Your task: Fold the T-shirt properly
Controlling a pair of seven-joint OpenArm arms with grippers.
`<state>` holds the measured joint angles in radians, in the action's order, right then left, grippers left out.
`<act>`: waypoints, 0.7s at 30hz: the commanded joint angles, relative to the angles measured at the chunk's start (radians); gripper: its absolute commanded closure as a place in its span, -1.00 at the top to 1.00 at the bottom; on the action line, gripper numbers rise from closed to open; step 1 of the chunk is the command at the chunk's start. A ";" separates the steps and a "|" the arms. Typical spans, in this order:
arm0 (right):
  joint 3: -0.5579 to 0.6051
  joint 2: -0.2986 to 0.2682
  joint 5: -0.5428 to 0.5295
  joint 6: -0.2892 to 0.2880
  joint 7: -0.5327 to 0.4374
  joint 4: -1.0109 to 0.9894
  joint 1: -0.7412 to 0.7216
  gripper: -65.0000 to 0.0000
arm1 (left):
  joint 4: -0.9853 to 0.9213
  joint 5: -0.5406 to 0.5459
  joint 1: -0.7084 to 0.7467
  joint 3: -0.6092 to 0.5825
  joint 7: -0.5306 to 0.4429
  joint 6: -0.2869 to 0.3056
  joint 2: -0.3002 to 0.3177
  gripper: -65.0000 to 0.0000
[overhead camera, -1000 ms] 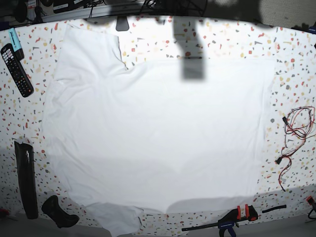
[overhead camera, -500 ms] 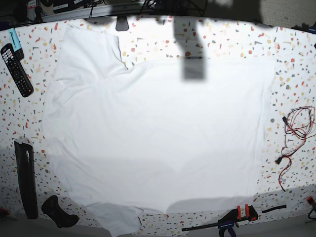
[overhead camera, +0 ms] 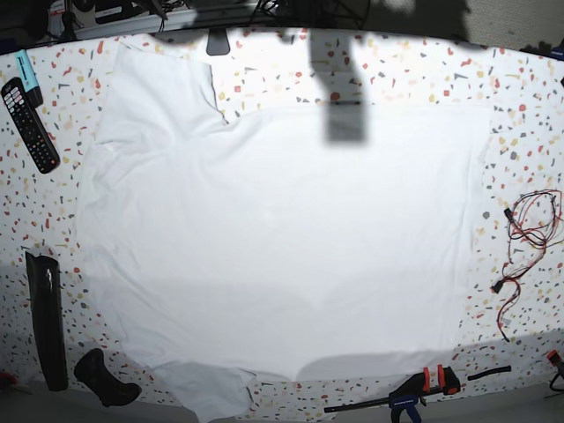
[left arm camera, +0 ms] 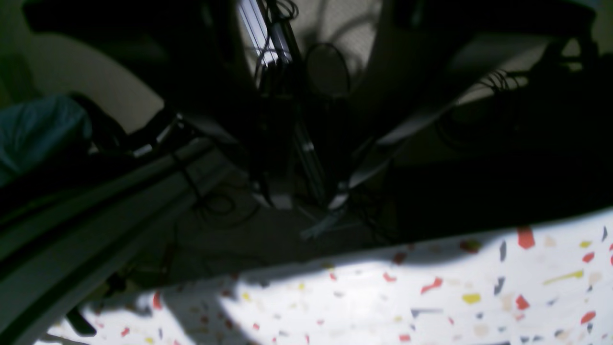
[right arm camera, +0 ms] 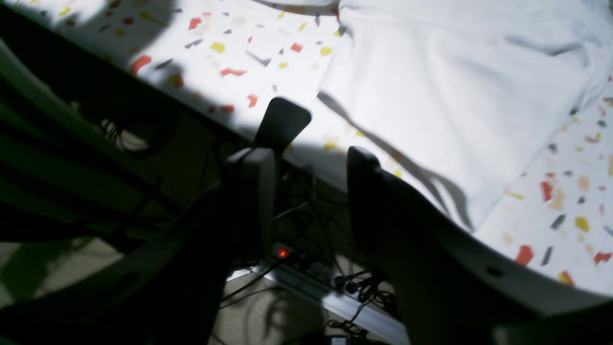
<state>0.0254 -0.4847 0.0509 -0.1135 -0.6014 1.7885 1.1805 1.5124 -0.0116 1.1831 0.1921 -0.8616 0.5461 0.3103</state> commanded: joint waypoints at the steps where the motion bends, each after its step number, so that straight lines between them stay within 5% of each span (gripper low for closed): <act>1: -0.008 -0.005 -0.002 0.001 -0.024 0.016 0.008 -0.22 | 0.018 0.026 0.027 0.006 -0.031 0.004 -0.004 -0.66; 15: -0.008 -0.005 -0.001 0.011 -0.027 0.018 -0.135 -0.22 | 0.206 0.038 0.012 0.005 -0.030 -0.037 -0.068 -0.66; 18: -0.008 -0.005 -0.001 0.091 -0.024 0.018 -0.160 -0.22 | 0.230 0.038 -0.022 0.005 -0.031 -0.053 -0.084 -0.66; 21: -0.008 -0.005 -0.001 0.224 -0.005 0.018 -0.169 -0.22 | 0.244 0.039 -0.061 0.006 -0.031 -0.148 -0.150 -0.66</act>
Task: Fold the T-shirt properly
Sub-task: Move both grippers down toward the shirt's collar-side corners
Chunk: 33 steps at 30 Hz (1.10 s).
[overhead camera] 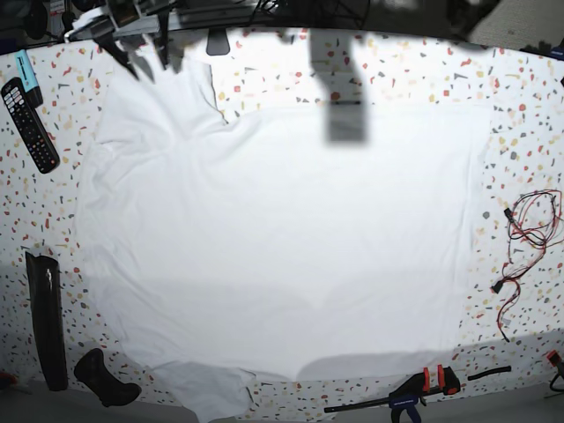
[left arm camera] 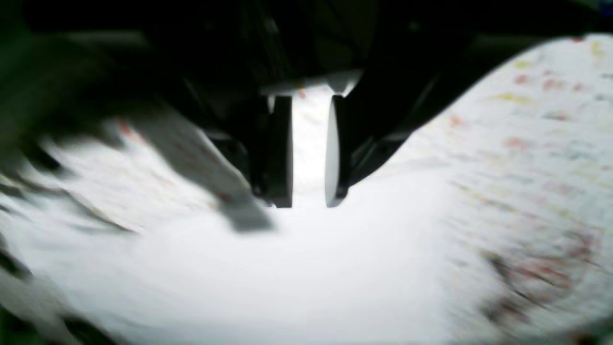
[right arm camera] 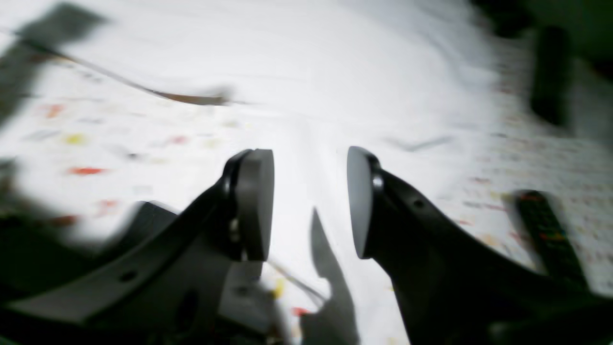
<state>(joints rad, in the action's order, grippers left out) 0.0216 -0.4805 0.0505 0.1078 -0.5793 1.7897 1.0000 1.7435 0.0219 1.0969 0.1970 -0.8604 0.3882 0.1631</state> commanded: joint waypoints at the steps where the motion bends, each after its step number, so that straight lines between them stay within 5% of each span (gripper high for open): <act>1: -0.003 -0.009 0.000 0.046 -0.025 0.017 0.011 -0.22 | 0.015 0.005 0.013 0.000 -0.034 -0.026 -0.032 -0.66; 6: -0.004 -0.010 0.132 0.163 -0.022 0.017 0.011 -0.22 | 0.021 -0.016 -0.042 -0.001 -0.098 -0.078 -0.079 -0.66; 10: -0.004 -0.013 0.348 0.204 0.024 0.017 0.011 -0.22 | 0.044 -0.237 -0.063 -0.001 -0.083 -0.196 -0.078 -0.66; 13: -0.003 -0.032 0.507 0.271 0.080 0.017 0.018 -0.22 | 0.092 -0.356 -0.063 -0.002 -0.015 -0.221 -0.040 -0.66; 21: -0.003 -0.180 0.887 0.391 0.497 0.017 0.123 -0.22 | 0.273 -0.452 -0.060 -0.002 0.200 -0.246 0.107 -0.66; 28: -0.003 -0.234 0.919 0.590 0.604 0.016 0.207 -0.22 | 0.319 -0.448 -0.064 -0.002 0.218 -0.246 0.142 -0.66; 33: -0.003 -0.235 0.924 0.590 0.607 0.013 0.211 -0.22 | 0.319 -0.449 -0.063 -0.002 0.294 -0.246 0.143 -0.66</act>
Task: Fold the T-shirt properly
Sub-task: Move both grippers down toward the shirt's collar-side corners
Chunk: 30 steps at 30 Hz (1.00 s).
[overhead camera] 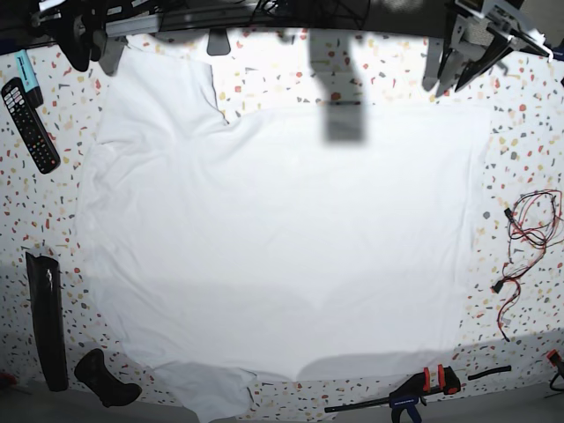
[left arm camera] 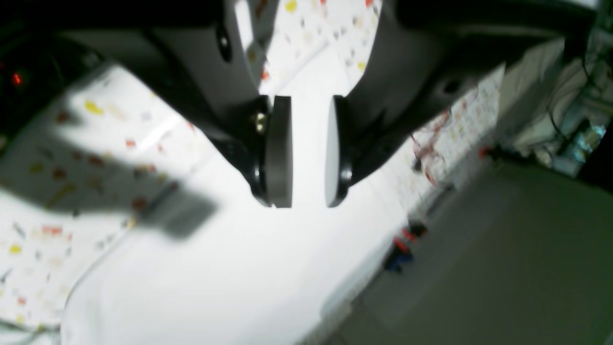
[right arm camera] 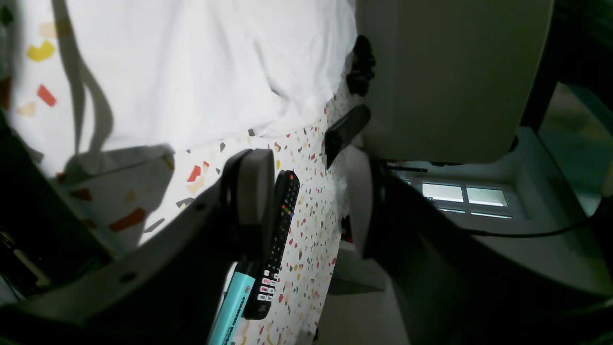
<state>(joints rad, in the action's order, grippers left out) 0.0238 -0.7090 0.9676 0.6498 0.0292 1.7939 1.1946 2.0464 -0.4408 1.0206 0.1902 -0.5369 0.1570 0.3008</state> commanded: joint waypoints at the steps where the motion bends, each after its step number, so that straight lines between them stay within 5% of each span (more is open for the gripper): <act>1: -0.005 -0.006 0.016 0.048 -0.001 0.009 0.016 -0.23 | 0.016 0.014 0.013 0.005 -0.005 -0.015 0.005 -0.66; 4: -0.005 -0.021 0.050 0.048 0.007 0.010 0.020 -0.44 | 0.023 0.003 0.014 0.005 0.050 -0.014 0.026 -0.66; 8: -0.005 -0.051 -0.030 0.048 0.013 0.010 0.023 -0.78 | 0.120 -0.084 0.039 0.005 0.109 -0.014 0.069 -0.66; 16: -0.002 -0.033 -0.082 0.048 0.021 0.040 0.022 -0.77 | 0.310 0.043 0.046 0.005 0.337 -0.010 0.082 -0.66; 20: 0.018 -0.037 -0.083 0.048 0.172 0.039 0.018 -0.77 | 0.310 0.050 0.045 0.005 0.338 -0.008 0.082 -0.66; 30: 0.014 -0.036 -0.086 0.048 0.251 0.063 0.014 -0.77 | 0.310 0.049 0.043 0.006 0.339 -0.008 0.082 -0.66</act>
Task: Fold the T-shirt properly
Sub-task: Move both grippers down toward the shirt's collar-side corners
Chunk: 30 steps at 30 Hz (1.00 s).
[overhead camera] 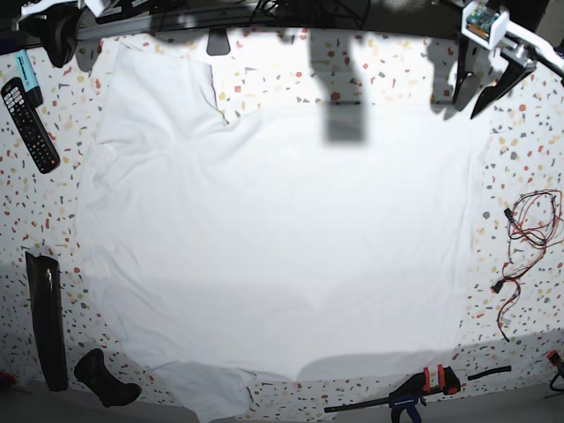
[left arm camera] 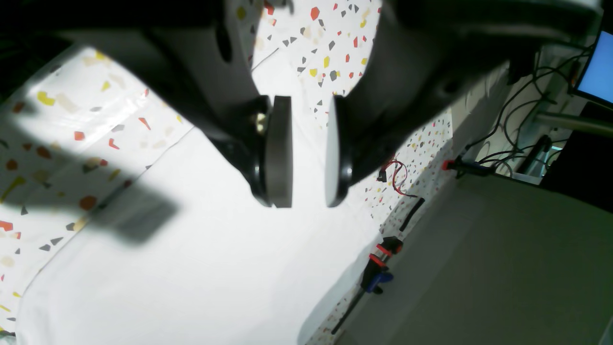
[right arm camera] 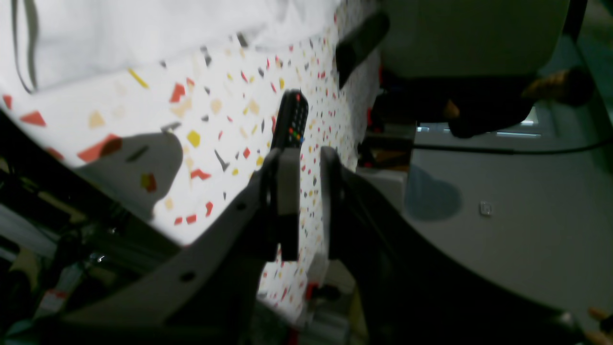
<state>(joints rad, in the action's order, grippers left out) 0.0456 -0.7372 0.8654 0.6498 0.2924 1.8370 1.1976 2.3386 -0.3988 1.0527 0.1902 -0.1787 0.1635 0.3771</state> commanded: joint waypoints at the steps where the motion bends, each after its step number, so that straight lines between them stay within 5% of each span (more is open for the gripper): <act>1: -0.009 -0.008 0.016 0.048 -0.006 0.048 0.011 -0.77 | 0.018 0.008 0.011 0.005 -0.019 -0.014 0.006 -0.66; 7: -0.112 -0.012 -0.089 0.045 0.068 0.462 0.058 -0.78 | 0.018 0.007 0.012 0.006 -0.019 -0.014 0.006 -0.66; 10: -0.235 -0.030 -0.093 -0.016 0.100 0.519 0.106 -0.78 | 0.018 0.007 0.011 0.006 -0.019 -0.014 0.006 -0.66; 13: -0.334 -0.047 -0.139 -0.136 0.153 0.519 0.111 -0.78 | 0.018 0.007 0.011 0.006 -0.016 -0.014 0.006 -0.66; 16: -0.386 -0.050 -0.170 -0.281 0.134 0.508 0.111 -0.78 | 0.018 0.007 0.011 0.006 -0.015 -0.013 0.006 -0.66; 18: -0.394 -0.069 -0.255 -0.436 0.118 0.508 0.111 -0.78 | 0.018 0.007 0.011 0.006 -0.015 -0.010 0.006 -0.66; 19: -0.394 -0.083 -0.305 -0.563 0.100 0.508 0.111 -0.78 | 0.018 0.007 0.011 0.006 -0.013 0.000 0.006 -0.66; 22: -0.394 -0.130 -0.441 -1.083 0.069 0.508 0.111 -0.80 | 0.018 0.004 0.011 0.006 0.045 0.098 0.016 -0.66; 24: -0.394 -0.141 -0.505 -1.280 0.074 0.508 0.111 -0.80 | 0.018 -0.048 0.011 0.006 0.092 0.214 0.031 -0.66; 26: -0.394 -0.140 -0.499 -1.296 0.075 0.508 0.111 -0.80 | 0.018 -0.136 0.011 0.006 0.111 0.297 0.044 -0.66; 30: -0.394 -0.140 -0.388 -1.205 0.077 0.508 0.111 -0.79 | 0.018 -0.190 0.011 0.005 0.103 0.308 0.059 -0.66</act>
<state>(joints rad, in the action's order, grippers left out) -0.3408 -0.8730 0.4782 -0.5583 0.3714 2.3314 1.2999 2.3386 -0.5877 1.0519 0.1902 -0.0528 0.4793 0.4305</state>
